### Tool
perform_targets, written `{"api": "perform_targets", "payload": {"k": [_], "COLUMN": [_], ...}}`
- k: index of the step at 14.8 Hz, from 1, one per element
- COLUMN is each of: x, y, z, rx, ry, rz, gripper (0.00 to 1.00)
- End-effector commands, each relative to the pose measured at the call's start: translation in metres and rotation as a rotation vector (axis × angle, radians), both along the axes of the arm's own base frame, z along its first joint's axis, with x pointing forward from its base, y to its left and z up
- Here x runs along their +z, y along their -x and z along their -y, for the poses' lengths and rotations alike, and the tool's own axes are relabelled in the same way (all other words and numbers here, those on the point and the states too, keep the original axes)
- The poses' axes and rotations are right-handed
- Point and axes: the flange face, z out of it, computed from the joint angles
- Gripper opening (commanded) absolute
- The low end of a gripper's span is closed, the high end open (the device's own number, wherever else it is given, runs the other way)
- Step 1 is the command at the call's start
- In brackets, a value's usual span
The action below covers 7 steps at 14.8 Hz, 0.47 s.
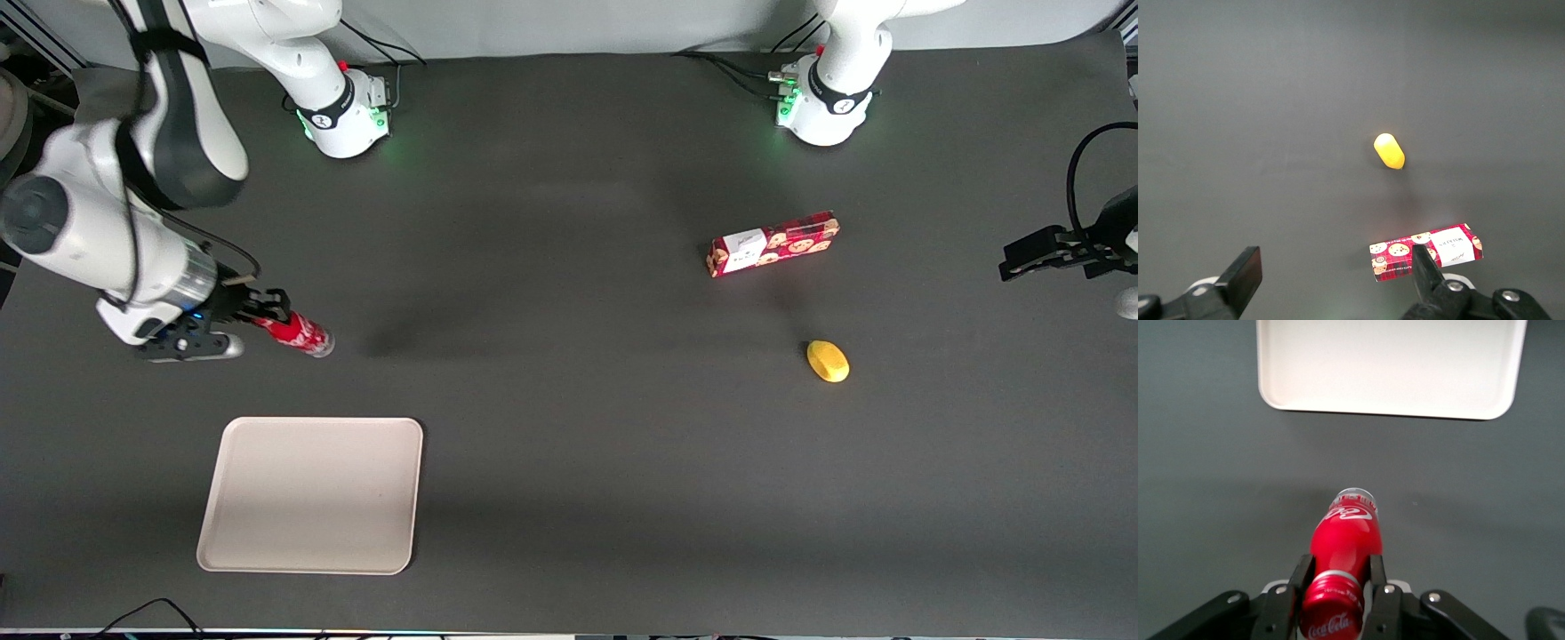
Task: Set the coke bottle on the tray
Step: 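Lift the bottle and carry it over the white tray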
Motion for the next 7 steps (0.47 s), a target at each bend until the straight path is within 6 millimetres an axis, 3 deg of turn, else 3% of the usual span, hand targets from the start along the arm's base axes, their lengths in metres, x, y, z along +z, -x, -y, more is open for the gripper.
{"api": "perform_targets", "payload": {"k": [1, 2, 3, 7], "x": [0.122, 0.152, 0.169, 0.161], "y": [0.006, 0.009, 0.01, 0.0], "z": [0.002, 0.003, 0.003, 0.008], "rx": [0.071, 0.096, 0.1, 0.108], "ry": [-0.014, -0.016, -0.014, 0.023], "rz": [-0.023, -0.029, -0.031, -0.033], "gripper": [0.0, 0.0, 0.0, 0.0]}}
